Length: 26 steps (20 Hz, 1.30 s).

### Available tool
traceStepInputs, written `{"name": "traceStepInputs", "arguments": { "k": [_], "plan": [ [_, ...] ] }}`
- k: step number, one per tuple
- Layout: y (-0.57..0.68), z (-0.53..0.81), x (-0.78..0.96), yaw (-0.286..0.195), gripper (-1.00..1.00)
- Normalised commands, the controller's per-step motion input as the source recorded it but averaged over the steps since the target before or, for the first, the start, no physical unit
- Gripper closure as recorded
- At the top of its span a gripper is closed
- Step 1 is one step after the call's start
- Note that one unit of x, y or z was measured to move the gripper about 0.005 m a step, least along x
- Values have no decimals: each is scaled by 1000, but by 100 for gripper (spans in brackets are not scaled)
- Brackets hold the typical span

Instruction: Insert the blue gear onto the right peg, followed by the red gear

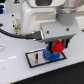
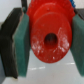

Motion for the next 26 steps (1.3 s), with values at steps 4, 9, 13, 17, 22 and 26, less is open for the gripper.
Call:
{"name": "traceStepInputs", "arguments": {
  "k": [4, 9, 13, 17, 22, 26],
  "plan": [
    [-60, -56, 49, 0, 100],
    [5, 156, 5, 0, 100],
    [-43, 443, 21, 0, 100],
    [-46, 228, 38, 0, 100],
    [-128, -33, 61, 0, 100],
    [-174, -130, 122, 0, 100]
  ]
}}
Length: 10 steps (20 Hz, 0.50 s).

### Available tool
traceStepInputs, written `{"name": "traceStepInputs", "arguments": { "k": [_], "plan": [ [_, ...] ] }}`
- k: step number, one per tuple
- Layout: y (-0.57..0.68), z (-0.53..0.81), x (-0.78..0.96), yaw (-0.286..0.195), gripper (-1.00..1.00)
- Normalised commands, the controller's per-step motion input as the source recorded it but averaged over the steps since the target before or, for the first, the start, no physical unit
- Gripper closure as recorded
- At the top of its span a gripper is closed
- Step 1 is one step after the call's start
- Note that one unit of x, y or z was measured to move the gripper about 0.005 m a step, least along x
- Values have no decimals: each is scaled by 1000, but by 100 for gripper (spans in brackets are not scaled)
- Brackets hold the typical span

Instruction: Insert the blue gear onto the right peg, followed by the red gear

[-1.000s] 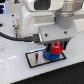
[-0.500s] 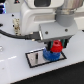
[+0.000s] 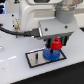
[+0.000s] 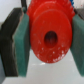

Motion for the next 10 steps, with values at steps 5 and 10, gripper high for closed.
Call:
{"name": "traceStepInputs", "arguments": {
  "k": [5, 10],
  "plan": [
    [-155, -122, 184, 0, 100],
    [-99, -94, 192, 0, 100]
  ]
}}
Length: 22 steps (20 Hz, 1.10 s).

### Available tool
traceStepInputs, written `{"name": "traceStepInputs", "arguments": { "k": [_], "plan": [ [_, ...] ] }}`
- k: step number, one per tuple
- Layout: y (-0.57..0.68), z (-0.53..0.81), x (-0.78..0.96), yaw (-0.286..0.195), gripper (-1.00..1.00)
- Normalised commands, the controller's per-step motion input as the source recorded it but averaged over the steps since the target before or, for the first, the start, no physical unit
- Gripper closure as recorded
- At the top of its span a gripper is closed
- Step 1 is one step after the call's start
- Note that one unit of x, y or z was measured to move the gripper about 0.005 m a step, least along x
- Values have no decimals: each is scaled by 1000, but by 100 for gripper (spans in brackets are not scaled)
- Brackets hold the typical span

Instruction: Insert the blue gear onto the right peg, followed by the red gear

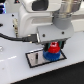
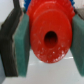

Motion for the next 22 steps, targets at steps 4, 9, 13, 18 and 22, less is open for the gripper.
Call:
{"name": "traceStepInputs", "arguments": {
  "k": [4, 9, 13, 18, 22],
  "plan": [
    [-27, -17, 308, 0, 100],
    [19, 32, 201, 0, 100],
    [76, 77, 135, 0, -100],
    [180, 482, 9, 0, -100],
    [149, 460, 34, 0, -100]
  ]
}}
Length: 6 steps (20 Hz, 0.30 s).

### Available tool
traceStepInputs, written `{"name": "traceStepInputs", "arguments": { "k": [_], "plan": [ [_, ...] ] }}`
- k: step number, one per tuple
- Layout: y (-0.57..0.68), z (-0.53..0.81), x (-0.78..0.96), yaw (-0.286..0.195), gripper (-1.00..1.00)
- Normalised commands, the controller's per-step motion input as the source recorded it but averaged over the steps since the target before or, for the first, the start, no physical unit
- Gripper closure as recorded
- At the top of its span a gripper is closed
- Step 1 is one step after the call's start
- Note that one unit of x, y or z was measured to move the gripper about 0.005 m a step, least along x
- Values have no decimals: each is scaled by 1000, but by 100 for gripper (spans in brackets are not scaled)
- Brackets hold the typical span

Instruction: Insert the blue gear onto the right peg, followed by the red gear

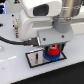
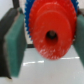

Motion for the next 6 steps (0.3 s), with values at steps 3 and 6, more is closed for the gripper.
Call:
{"name": "traceStepInputs", "arguments": {
  "k": [3, 6],
  "plan": [
    [42, 270, 30, 0, -100],
    [11, 6, -5, 0, -100]
  ]
}}
